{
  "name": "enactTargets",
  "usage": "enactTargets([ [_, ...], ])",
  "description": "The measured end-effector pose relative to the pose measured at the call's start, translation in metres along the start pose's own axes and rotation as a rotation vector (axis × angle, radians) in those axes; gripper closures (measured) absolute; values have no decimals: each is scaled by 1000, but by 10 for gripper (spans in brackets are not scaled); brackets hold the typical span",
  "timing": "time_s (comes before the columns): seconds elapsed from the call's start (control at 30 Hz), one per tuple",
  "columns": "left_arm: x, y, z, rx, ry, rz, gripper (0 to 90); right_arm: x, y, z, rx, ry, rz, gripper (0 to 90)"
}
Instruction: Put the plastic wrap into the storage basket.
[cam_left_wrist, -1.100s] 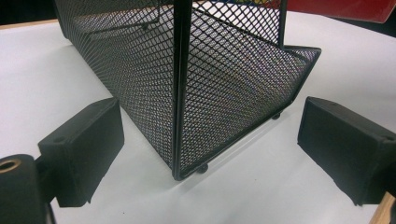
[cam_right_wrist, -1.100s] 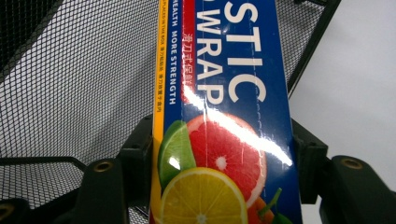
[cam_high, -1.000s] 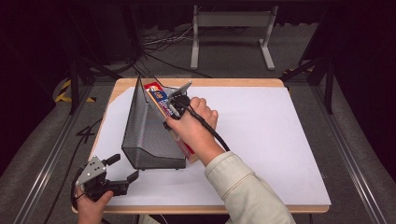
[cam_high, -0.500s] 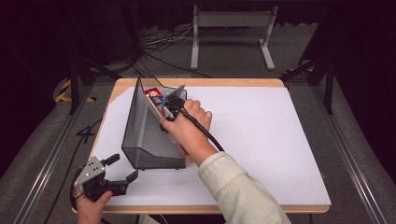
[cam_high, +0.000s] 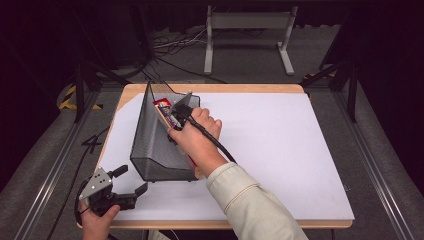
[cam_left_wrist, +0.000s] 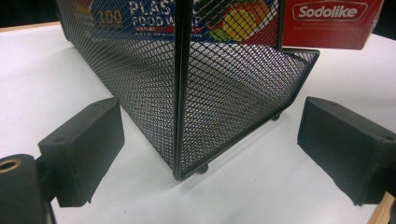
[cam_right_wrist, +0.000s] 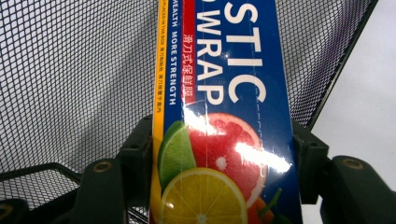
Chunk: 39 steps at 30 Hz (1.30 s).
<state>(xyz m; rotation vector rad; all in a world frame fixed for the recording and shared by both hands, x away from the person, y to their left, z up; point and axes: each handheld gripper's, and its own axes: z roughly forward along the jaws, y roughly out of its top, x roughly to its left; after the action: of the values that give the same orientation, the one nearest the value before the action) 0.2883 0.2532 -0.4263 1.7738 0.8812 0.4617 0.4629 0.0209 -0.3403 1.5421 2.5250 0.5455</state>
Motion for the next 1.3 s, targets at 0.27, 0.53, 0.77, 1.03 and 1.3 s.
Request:
enactTargets([
  [0.27, -1, 0, 2, 4, -6, 6, 79, 1, 0, 2, 5, -15, -11, 402],
  [0.53, -1, 0, 4, 9, -5, 7, 79, -2, 0, 5, 28, -2, -4, 396],
  [0.77, -1, -1, 4, 12, -6, 4, 79, -4, -1, 6, 5, 5, -28, 271],
  [1.03, 0, -1, 4, 13, -4, 1, 79, -6, -3, 3, -28, 17, -27, 243],
  [1.3, 0, -1, 4, 9, -4, -1, 79, -11, -4, -6, -65, 28, -37, 222],
])
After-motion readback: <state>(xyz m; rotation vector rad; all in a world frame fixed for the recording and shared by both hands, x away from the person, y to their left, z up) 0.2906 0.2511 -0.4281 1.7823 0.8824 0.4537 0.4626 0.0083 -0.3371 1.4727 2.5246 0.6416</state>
